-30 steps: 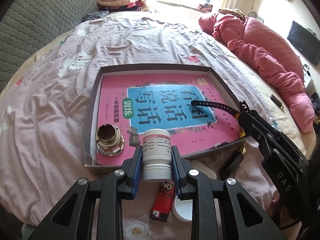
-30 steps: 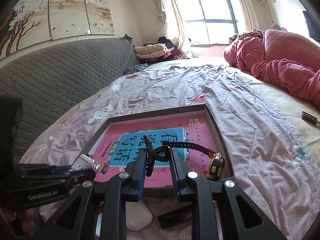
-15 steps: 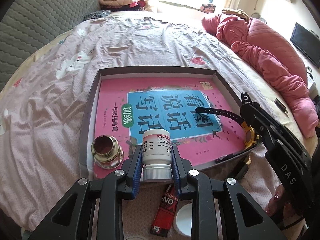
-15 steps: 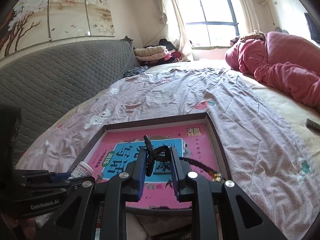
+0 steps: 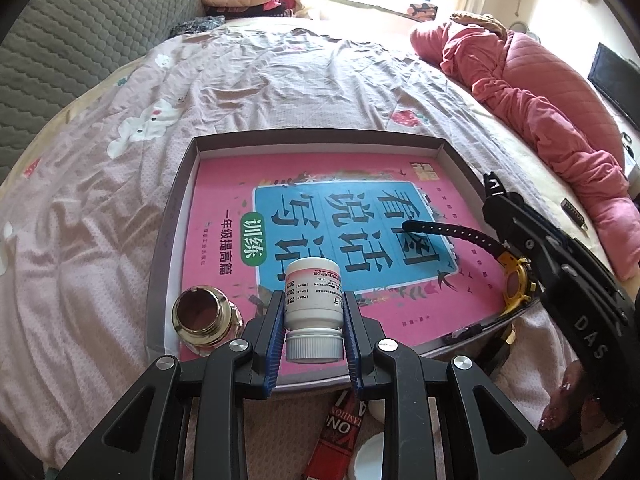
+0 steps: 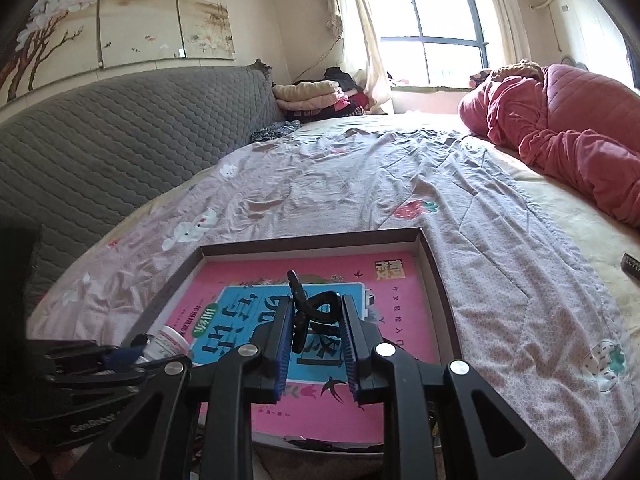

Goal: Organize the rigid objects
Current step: 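Lower the black clip onto the workbook and open the right gripper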

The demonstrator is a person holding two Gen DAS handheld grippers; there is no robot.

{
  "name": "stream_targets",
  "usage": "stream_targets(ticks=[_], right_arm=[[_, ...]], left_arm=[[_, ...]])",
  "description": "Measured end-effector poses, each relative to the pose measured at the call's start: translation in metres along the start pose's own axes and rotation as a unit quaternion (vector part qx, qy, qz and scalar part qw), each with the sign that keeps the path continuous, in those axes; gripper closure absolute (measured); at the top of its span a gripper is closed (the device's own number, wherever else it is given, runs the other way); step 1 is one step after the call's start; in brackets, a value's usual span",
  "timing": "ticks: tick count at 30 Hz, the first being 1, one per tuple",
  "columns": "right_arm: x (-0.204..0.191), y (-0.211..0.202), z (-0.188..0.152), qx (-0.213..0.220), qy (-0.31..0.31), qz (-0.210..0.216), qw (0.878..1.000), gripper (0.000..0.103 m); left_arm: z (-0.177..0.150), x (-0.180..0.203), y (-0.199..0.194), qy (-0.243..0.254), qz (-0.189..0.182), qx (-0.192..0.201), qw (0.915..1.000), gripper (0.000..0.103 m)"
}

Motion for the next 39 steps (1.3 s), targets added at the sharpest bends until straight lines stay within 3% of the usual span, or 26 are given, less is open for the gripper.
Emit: stream_targets(ticks=[18, 23, 30, 39], right_arm=[[-0.003, 0.014, 0.018, -0.021, -0.053, 0.019, 0.998, 0.080], [-0.004, 0.013, 0.023, -0.025, -0.029, 0.041, 0.998, 0.080], [0.000, 0.014, 0.021, -0.037, -0.028, 0.036, 0.998, 0.080], [-0.006, 0.032, 0.007, -0.094, -0.029, 0.058, 0.993, 0.080]], left_arm=[[0.008, -0.007, 0.019, -0.009, 0.020, -0.011, 0.9997, 0.076], [0.010, -0.013, 0.018, -0.015, 0.022, -0.007, 0.9996, 0.076], [0.007, -0.012, 0.022, -0.012, 0.022, -0.012, 0.9996, 0.076], [-0.004, -0.006, 0.034, -0.016, 0.020, -0.032, 0.9992, 0.076]])
Point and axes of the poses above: each gripper's, at about its wrist camera, not at the fingertips, and y roughly the way its jaws point, x to its right, z to its top, the point moved 4 cm from there along y, roughly the way its jaws point, and after that the axes turned 12 degrees about -y, right-handed, at the moved point
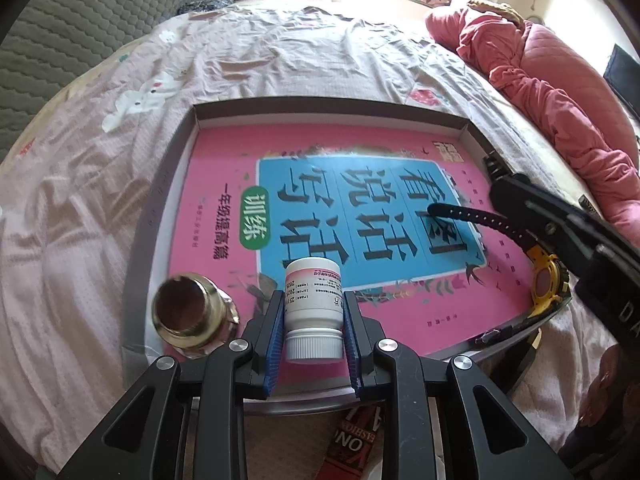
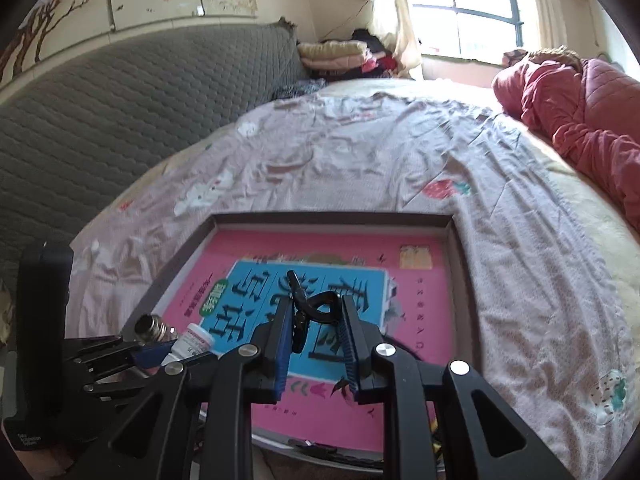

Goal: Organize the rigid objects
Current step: 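Lower the black clip onto the workbook and open the right gripper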

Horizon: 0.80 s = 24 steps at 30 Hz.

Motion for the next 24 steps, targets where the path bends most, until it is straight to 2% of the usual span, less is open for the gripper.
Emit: stream_targets(ticks=[5, 8, 11, 21, 24], right_arm=[[0.001, 0.014, -0.010, -0.040, 0.018, 0.017, 0.999, 0.080], [0.000, 0.017, -0.012, -0.055, 0.007, 0.004, 0.998, 0.080], [-0.001, 0.018, -0.014, -0.059, 0.011, 0.016, 0.998, 0.080], [0.003, 0.021, -0.018, -0.087, -0.003, -0.015, 0.996, 0.080], [0.002, 0.021, -0.018, -0.091, -0.004, -0.010, 0.996, 0.080]], left_arm=[[-0.001, 0.003, 0.001, 0.010, 0.006, 0.000, 0.9999, 0.076], [-0.001, 0.004, 0.002, 0.016, 0.011, 0.000, 0.9998, 0.076], [-0.001, 0.005, 0.002, 0.020, 0.015, 0.002, 0.9997, 0.076], [-0.003, 0.008, 0.002, 0.028, 0.017, 0.004, 0.9995, 0.076], [-0.004, 0.008, 0.001, 0.029, 0.019, 0.002, 0.9994, 0.076]])
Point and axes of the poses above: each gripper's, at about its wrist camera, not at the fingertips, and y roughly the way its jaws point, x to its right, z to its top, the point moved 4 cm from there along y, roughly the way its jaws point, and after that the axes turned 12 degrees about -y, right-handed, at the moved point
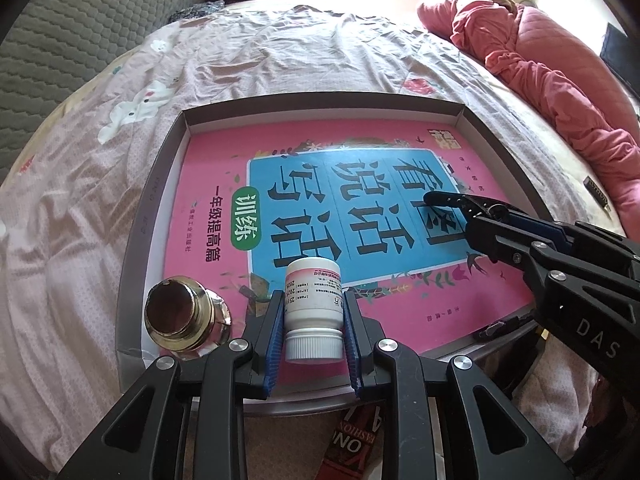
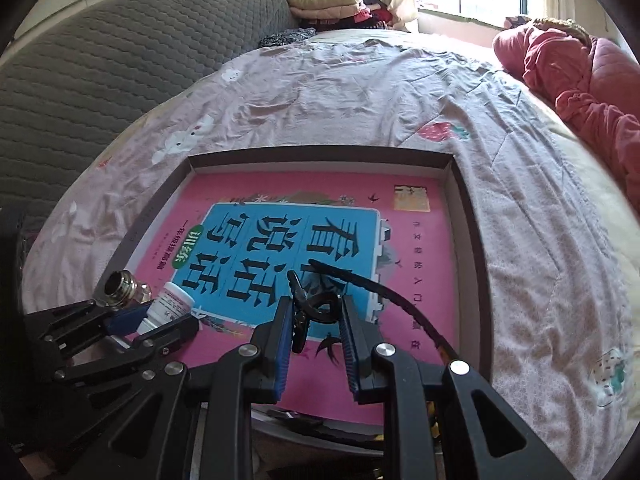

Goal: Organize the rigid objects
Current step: 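Lower the black clip onto the workbook and open the right gripper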

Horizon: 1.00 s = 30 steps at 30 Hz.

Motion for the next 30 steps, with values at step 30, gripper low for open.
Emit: stream_targets(ticks=[30], right_arm=[[-0.012, 0.019, -0.011, -0.056, -0.050, -0.033, 0.997, 0.075]], left_arm=[[-0.005, -0.009, -0.005, -0.020, 0.004, -0.005, 0.9998, 0.076]])
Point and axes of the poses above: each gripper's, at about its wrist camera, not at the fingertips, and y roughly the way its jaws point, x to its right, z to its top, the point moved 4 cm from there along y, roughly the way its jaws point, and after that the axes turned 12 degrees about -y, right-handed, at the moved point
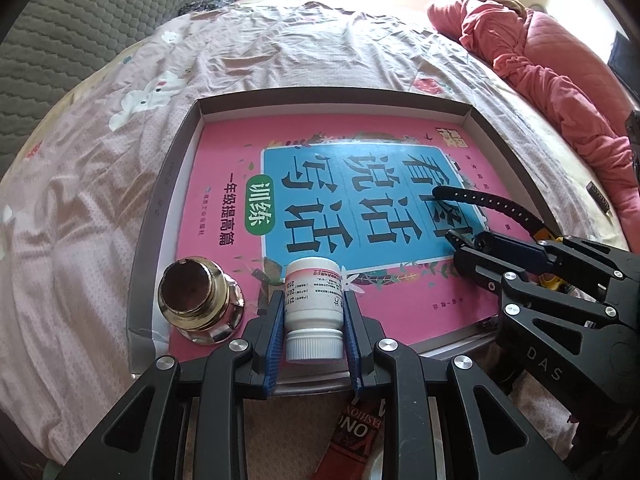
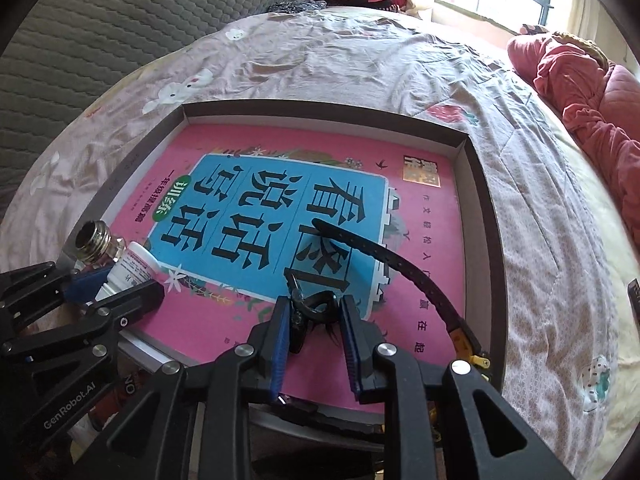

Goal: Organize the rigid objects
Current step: 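Lower the black clip onto the workbook and open the right gripper, then lower the pill bottle beside the brass fitting and open the left gripper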

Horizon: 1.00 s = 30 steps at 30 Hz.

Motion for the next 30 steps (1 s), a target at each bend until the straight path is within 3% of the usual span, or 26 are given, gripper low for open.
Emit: stream_targets(ticks=[3, 6, 15, 25, 26, 30], right_arm=[[0.001, -0.004, 0.001, 0.007, -0.003, 0.005, 1.000, 0.057], [0.003, -0.012, 0.001, 0.021, -0.005, 0.005, 1.000, 0.052], [0.010, -0.030, 0.006, 0.068, 0.002, 0.022, 0.997, 0.051], [0.014, -0.037, 0.009, 0.089, 0.015, 0.022, 0.996, 0.048], [0.015, -0.037, 0.009, 0.088, 0.017, 0.021, 0.996, 0.043], [0.019, -0.038, 0.008, 0.093, 0.026, 0.021, 0.995, 0.042]], left_arm=[[0.001, -0.001, 0.000, 0.000, 0.000, 0.000, 1.0000, 0.076], [0.001, -0.001, 0.000, -0.002, -0.002, 0.000, 1.0000, 0.076], [0.001, -0.002, 0.000, -0.003, -0.003, 0.000, 1.0000, 0.076], [-0.001, -0.003, -0.007, -0.006, -0.005, 0.000, 1.0000, 0.075], [-0.001, -0.003, -0.008, -0.006, -0.006, 0.002, 1.0000, 0.074], [-0.001, -0.007, -0.013, -0.010, -0.007, 0.006, 0.9999, 0.067]])
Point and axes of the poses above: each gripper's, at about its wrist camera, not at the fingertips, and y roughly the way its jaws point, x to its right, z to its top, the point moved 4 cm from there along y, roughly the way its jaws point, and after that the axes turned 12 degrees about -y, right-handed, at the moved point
